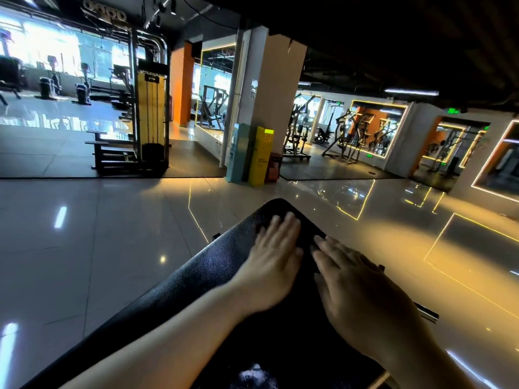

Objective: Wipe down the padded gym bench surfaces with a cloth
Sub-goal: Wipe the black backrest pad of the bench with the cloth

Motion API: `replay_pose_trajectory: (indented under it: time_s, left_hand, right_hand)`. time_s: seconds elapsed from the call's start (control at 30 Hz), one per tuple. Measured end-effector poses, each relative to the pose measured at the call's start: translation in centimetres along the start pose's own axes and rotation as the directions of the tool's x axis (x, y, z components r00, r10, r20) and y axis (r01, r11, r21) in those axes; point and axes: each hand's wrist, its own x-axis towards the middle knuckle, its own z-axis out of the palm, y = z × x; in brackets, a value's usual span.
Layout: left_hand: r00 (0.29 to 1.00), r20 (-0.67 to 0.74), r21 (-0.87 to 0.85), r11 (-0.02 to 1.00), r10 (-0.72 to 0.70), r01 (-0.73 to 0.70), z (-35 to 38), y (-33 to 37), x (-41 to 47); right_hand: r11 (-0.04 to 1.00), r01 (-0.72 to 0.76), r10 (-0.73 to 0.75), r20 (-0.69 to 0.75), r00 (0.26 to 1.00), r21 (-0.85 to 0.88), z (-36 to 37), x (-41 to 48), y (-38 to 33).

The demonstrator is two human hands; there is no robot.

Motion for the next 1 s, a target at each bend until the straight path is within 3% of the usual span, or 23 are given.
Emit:
replay_pose_trajectory:
  time_s: [0.07,0.1,0.17,0.23,0.3,0.4,0.47,0.5,0.53,0.63,0.67,0.7,0.77,0.87,0.93,1.0]
  left_hand:
    - [0.988,-0.007,-0.043,0.987,0.154,-0.154,-0.2,-0.6,-2.1]
    - [0.990,-0.005,-0.057,0.988,0.143,-0.143,-0.4,-1.7,-1.8]
    - [0.999,0.008,-0.059,0.997,-0.047,0.048,-0.9,-3.7,0.5]
    - [0.947,0.033,-0.078,0.944,-0.319,0.321,-1.3,-4.3,4.2]
    - [0.922,0.047,-0.062,0.920,-0.385,0.388,-1.2,-3.4,6.2]
    - [0.996,0.041,-0.044,0.995,-0.084,0.086,-1.0,-1.7,4.1]
    - [0.990,0.037,-0.061,0.989,0.138,-0.135,-1.2,-2.5,1.6]
    - [0.984,0.032,-0.054,0.984,0.174,-0.172,-1.3,-3.6,1.5]
    - [0.988,0.031,-0.033,0.988,0.149,-0.148,-1.6,-4.6,2.2]
    - [0.975,0.022,-0.045,0.974,-0.221,0.222,-2.0,-5.5,6.4]
    - [0.961,0.031,-0.045,0.960,-0.276,0.277,-2.0,-4.8,7.4]
    - [0.967,0.019,-0.027,0.967,-0.253,0.253,-1.7,-3.9,7.7]
    - [0.999,-0.025,-0.012,0.999,-0.040,0.040,-0.9,-2.2,6.7]
    - [0.970,0.009,-0.038,0.970,0.242,-0.241,-0.7,-2.7,3.8]
    - [0.981,0.024,-0.006,0.981,0.192,-0.192,-1.3,-4.6,5.0]
    - [0.999,0.022,0.006,1.000,-0.024,0.023,-1.7,-5.9,7.5]
  right_hand:
    - [1.000,0.007,-0.007,-0.015,1.000,0.008,0.3,0.1,0.1]
    - [1.000,0.012,-0.012,-0.030,0.999,-0.001,0.4,0.2,0.2]
    - [1.000,0.011,-0.012,-0.056,0.998,-0.017,0.7,0.3,0.5]
    - [1.000,0.014,-0.015,-0.057,0.998,-0.020,0.9,0.3,0.8]
    - [0.998,0.001,-0.004,-0.054,0.999,-0.057,1.0,0.2,0.9]
    - [0.996,-0.039,0.030,-0.095,0.995,-0.086,1.3,0.0,0.7]
    - [0.993,-0.026,0.010,-0.132,0.991,-0.118,1.7,0.1,0.9]
    - [0.991,-0.016,-0.005,-0.150,0.989,-0.136,1.7,0.1,0.9]
    - [0.989,-0.010,-0.014,-0.160,0.987,-0.147,1.8,0.2,1.0]
    - [0.984,0.002,-0.036,-0.190,0.981,-0.178,1.9,0.3,1.2]
    - [0.985,0.002,-0.036,-0.194,0.980,-0.170,2.0,0.3,1.2]
    - [0.986,0.000,-0.033,-0.193,0.981,-0.165,2.0,0.2,1.2]
    - [0.985,-0.007,-0.028,-0.196,0.980,-0.172,2.0,0.2,1.0]
    - [0.987,-0.018,-0.012,-0.186,0.982,-0.159,1.9,0.2,0.8]
    - [0.989,-0.019,-0.008,-0.179,0.984,-0.149,1.8,0.2,0.7]
    - [0.990,-0.008,-0.016,-0.170,0.985,-0.141,1.5,0.1,0.7]
